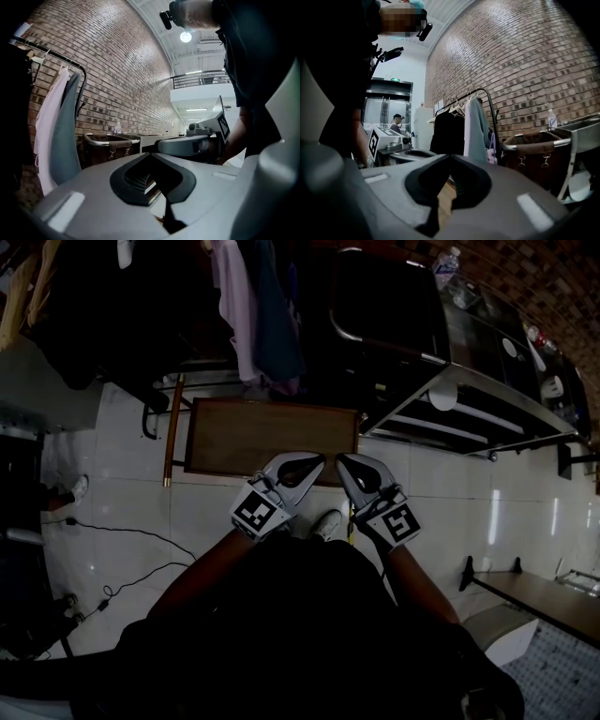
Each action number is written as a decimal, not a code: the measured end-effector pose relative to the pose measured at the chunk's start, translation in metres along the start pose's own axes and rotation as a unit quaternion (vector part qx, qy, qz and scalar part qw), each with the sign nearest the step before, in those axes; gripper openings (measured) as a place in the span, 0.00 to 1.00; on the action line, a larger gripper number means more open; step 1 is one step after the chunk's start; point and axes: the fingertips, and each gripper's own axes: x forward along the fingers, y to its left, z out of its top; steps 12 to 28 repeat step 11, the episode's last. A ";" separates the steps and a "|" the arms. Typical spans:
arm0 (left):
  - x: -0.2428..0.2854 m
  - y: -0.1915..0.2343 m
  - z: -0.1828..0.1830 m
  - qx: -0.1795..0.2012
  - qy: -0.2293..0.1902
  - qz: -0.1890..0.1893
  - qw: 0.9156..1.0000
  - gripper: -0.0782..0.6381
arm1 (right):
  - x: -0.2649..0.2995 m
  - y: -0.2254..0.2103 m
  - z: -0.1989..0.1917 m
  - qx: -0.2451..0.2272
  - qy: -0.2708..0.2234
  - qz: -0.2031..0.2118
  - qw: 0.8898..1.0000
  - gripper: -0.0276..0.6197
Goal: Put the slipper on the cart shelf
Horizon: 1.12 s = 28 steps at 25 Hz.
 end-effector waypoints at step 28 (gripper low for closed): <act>0.000 0.007 -0.003 -0.003 0.003 0.004 1.000 0.11 | 0.011 -0.001 -0.003 0.013 0.002 0.006 1.000 0.05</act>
